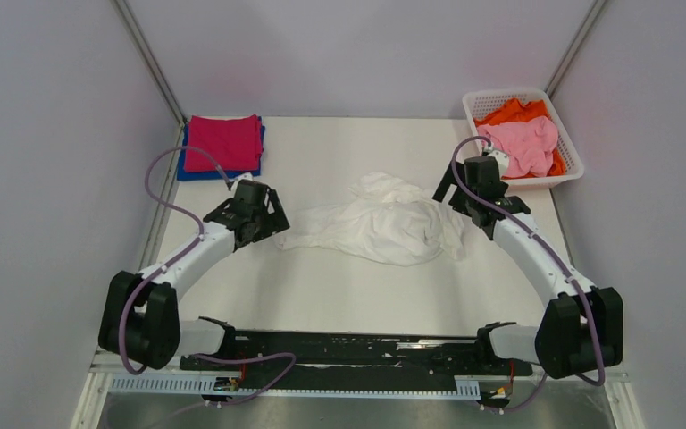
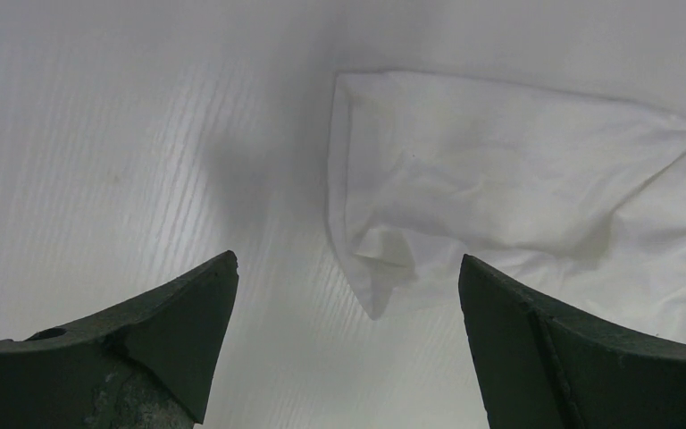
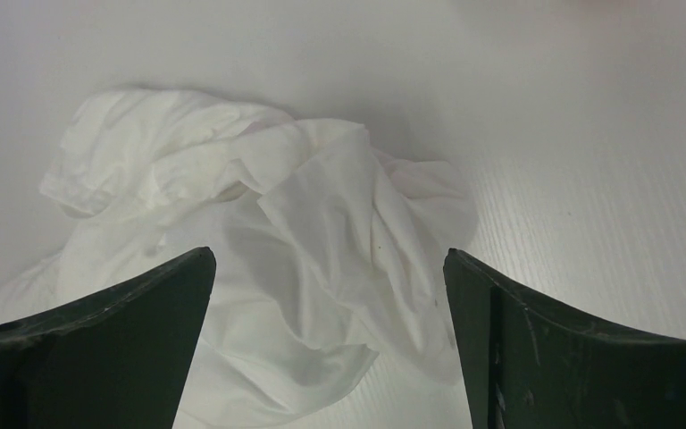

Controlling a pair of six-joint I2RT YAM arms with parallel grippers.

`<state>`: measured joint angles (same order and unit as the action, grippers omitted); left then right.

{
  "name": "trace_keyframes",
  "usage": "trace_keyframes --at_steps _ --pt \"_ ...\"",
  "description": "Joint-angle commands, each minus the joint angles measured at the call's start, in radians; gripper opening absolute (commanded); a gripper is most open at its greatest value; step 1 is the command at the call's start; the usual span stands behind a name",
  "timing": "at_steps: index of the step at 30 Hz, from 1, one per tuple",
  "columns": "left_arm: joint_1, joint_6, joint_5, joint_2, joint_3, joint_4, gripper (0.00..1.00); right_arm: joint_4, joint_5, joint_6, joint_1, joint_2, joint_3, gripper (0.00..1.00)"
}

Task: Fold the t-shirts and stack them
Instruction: Flatten out the tshirt

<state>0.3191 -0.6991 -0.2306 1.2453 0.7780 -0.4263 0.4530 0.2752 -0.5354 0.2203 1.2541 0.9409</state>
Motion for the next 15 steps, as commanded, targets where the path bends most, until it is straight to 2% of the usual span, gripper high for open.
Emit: trace_keyframes --at_steps 1,3,9,12,15 --pt "-0.002 -0.022 0.041 0.126 0.060 0.059 1.00 -0.114 -0.203 0.150 0.007 0.077 0.068 1.00" --pt "-0.002 -0.031 0.049 0.182 0.067 0.078 0.99 -0.152 -0.257 0.180 0.022 0.129 0.102 1.00" --pt "-0.006 -0.056 0.068 0.320 0.101 0.109 0.91 -0.183 -0.292 0.287 0.100 0.329 0.278 1.00" --pt "-0.006 -0.066 0.095 0.383 0.117 0.116 0.81 -0.179 -0.287 0.316 0.128 0.438 0.361 1.00" --pt "-0.006 -0.074 0.135 0.423 0.117 0.138 0.75 -0.180 -0.284 0.335 0.149 0.525 0.436 1.00"
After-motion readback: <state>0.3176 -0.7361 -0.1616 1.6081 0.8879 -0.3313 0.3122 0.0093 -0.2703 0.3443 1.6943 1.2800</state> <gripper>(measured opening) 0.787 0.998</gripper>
